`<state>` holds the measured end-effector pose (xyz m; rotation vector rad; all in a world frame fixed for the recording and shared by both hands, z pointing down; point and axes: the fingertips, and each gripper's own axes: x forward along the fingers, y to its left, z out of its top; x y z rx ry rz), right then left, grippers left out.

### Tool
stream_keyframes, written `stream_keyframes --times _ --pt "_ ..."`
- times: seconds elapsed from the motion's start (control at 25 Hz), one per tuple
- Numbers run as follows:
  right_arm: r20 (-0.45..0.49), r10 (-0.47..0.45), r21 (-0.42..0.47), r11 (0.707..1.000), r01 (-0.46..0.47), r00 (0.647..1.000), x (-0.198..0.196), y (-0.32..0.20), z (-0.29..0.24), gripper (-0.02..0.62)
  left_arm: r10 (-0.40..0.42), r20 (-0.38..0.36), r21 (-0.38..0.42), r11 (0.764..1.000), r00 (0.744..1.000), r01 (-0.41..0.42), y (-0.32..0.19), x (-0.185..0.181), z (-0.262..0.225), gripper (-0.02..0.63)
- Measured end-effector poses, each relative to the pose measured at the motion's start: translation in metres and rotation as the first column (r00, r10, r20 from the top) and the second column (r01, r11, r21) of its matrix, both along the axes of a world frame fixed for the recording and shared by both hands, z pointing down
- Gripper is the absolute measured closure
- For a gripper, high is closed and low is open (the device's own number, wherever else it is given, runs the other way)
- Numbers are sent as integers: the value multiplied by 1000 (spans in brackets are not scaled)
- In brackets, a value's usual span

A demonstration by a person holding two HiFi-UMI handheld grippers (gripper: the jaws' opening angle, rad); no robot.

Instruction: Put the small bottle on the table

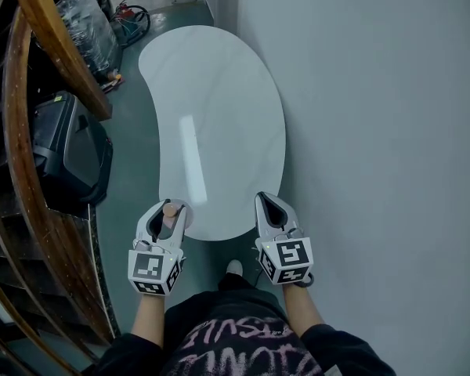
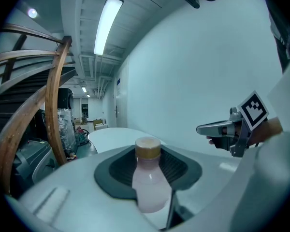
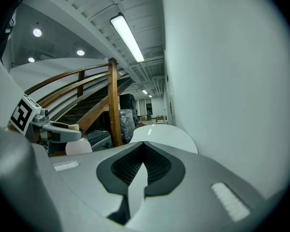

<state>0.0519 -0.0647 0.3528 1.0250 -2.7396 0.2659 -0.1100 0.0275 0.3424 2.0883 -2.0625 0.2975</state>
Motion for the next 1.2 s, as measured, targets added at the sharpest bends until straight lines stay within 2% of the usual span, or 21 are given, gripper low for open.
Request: stream_keyframes --times 0.32,1.2 --pt "30 -10 -2 1000 10 999 5 -22 -7 583 -13 3 -9 1000 1000 13 -19 5 -6 468" --pt "77 27 23 999 -29 997 7 -25 -21 581 13 16 40 999 1000 -14 -28 6 -19 468"
